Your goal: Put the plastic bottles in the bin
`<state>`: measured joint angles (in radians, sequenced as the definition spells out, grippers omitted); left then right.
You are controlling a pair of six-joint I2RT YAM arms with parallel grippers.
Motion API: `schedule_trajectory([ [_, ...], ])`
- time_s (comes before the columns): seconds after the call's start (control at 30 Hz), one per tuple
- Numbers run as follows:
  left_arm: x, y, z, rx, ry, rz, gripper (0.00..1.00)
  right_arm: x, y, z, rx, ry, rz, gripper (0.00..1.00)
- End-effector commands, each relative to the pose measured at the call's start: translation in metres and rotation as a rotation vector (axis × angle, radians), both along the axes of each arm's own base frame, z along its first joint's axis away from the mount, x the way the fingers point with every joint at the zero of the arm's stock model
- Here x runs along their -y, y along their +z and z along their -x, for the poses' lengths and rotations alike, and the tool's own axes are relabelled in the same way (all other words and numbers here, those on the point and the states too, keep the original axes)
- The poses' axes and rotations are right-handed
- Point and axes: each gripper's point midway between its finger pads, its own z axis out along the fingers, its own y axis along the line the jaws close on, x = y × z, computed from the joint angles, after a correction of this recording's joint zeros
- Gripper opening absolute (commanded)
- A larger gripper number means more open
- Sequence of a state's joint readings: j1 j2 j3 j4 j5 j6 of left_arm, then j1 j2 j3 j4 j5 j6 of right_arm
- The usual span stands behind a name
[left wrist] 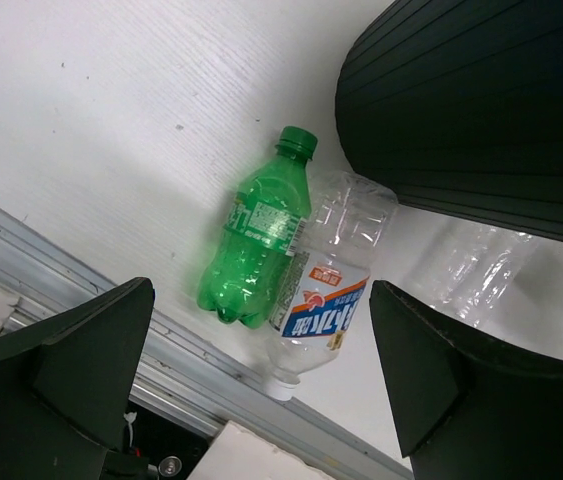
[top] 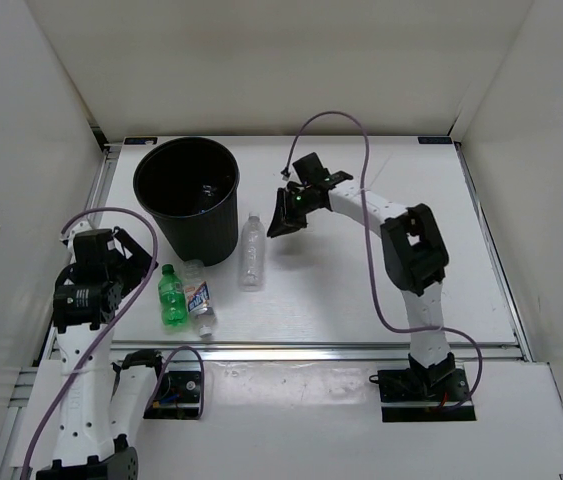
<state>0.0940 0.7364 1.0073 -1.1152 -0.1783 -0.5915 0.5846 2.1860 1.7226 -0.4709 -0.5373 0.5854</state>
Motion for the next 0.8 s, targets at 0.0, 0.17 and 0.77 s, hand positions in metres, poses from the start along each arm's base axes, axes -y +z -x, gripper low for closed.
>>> schedule_trajectory([
  [0.0,-0.005,-0.004,0.005,0.020,0.032,-0.019,1.00,0.018,0.077,0.004,0.192,0.005,-0.020,0.17],
  [0.17,-0.004,-0.018,0.011,-0.015,0.038,-0.010,1.00,0.015,0.091,0.013,0.226,0.025,-0.033,0.36],
  [0.77,-0.009,-0.023,0.021,-0.106,0.016,-0.052,1.00,-0.038,-0.005,-0.006,-0.055,0.035,-0.160,0.67],
])
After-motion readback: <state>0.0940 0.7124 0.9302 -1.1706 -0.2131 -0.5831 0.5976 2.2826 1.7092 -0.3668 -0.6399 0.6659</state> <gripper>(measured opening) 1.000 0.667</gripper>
